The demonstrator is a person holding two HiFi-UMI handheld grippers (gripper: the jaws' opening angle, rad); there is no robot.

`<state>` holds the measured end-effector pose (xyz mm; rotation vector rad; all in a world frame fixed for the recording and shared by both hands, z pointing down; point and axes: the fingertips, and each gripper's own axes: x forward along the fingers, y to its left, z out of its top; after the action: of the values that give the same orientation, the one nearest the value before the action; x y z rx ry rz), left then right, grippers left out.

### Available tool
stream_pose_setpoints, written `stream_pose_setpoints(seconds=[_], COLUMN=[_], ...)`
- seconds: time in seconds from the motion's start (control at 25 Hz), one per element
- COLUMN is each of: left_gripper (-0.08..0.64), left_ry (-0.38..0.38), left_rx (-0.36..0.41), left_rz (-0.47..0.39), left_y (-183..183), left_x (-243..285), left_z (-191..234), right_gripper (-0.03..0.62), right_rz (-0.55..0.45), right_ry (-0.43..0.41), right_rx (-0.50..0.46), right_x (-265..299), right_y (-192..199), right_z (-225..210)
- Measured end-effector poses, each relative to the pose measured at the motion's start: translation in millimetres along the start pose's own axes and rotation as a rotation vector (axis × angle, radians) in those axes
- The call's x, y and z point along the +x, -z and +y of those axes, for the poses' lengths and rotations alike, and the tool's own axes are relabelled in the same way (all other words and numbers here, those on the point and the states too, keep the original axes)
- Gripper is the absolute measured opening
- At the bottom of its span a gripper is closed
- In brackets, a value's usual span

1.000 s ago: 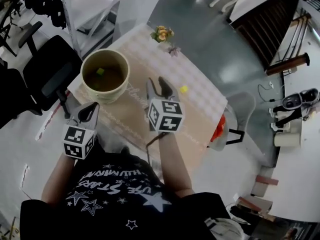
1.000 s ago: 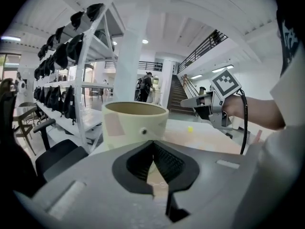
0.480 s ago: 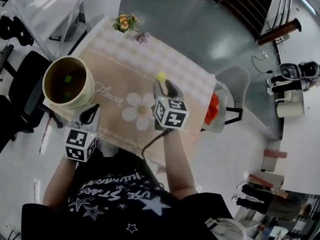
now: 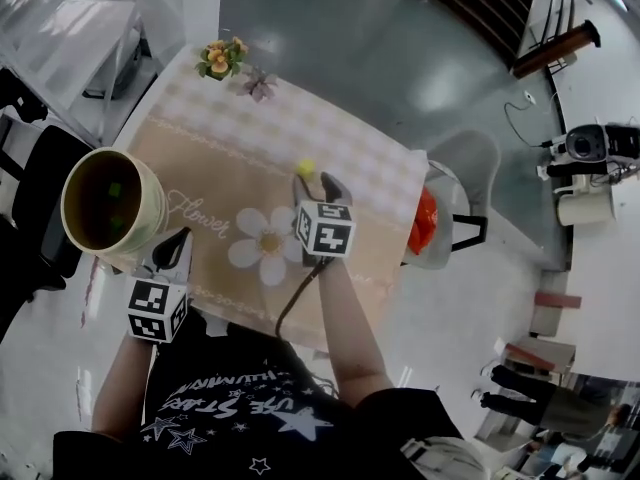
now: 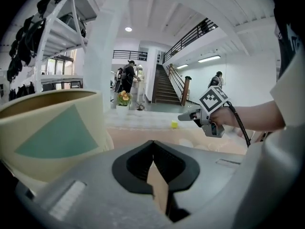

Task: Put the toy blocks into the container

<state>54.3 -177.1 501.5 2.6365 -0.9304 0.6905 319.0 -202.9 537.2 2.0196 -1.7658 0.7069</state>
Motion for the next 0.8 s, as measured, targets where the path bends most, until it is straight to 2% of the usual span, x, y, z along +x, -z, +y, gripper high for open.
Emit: stream_pose_setpoints(seconds=[0.24, 0.8], left_gripper=[0.009, 0.010], left_ry=[-0.011, -0.021], left_rx=[-0.009, -0.032], left_rz=[0.033, 0.069], left_y=[8, 23], left_x=[9, 9], left_z=[1, 4], right_gripper=[0.250, 0.252], right_rz=[0.043, 0.084], right_ry=[0.014, 0.061], right_rx=[-0.008, -0.022], right_x=[32, 71], right_y=[13, 23], right_z=[-7, -19])
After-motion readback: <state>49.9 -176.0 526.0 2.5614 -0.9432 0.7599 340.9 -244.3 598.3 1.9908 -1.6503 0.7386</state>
